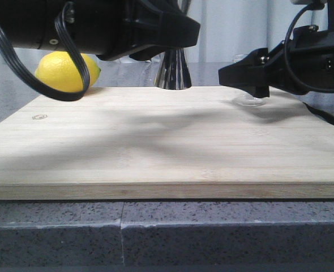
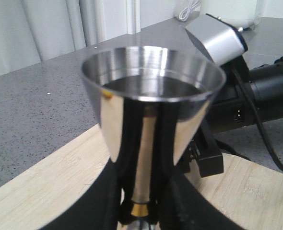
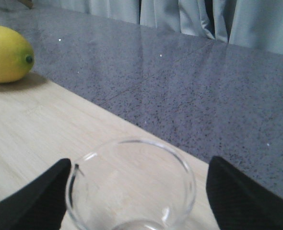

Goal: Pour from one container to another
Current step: 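Move the beaker back and lower it onto the board with the right gripper, then open the right gripper and withdraw it upward from the beaker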

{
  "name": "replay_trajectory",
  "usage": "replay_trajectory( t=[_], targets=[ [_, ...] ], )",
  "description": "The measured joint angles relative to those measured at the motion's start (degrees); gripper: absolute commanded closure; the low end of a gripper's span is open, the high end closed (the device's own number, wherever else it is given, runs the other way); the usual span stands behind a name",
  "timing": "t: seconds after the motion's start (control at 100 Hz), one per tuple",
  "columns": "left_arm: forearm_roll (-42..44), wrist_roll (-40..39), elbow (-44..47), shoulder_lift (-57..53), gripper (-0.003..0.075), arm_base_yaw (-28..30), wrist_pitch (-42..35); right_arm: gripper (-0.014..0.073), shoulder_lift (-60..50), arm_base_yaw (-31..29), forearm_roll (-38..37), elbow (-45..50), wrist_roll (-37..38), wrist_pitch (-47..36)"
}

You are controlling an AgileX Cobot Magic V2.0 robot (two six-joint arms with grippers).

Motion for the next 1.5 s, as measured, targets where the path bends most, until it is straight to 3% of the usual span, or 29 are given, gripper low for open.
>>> replay_trajectory(
  t=[0.12, 0.5, 0.84, 1.5],
  targets=[
    [0.0, 0.0, 0.0, 0.0, 0.0739, 0.0, 0.0, -0.0037, 0.0, 0.0, 2.41, 0.0, 0.24, -2.16],
    [0.12, 0.0, 0.0, 0.0, 0.0739, 2.19, -0.21, -0.0037, -1.79, 0.0, 7.27, 0.0, 0.7, -11.12],
    [0.12, 0.0, 0.0, 0.0, 0.0739, 7.47, -2.26, -0.0036, -11.38, 0.0, 10.37, 0.0, 0.82, -12.44],
    [0.33, 0.0, 6.03, 0.15, 0.0739, 8.0, -7.65, -0.0036, -14.45, 0.0, 10.37, 0.0, 0.82, -12.79]
  ],
)
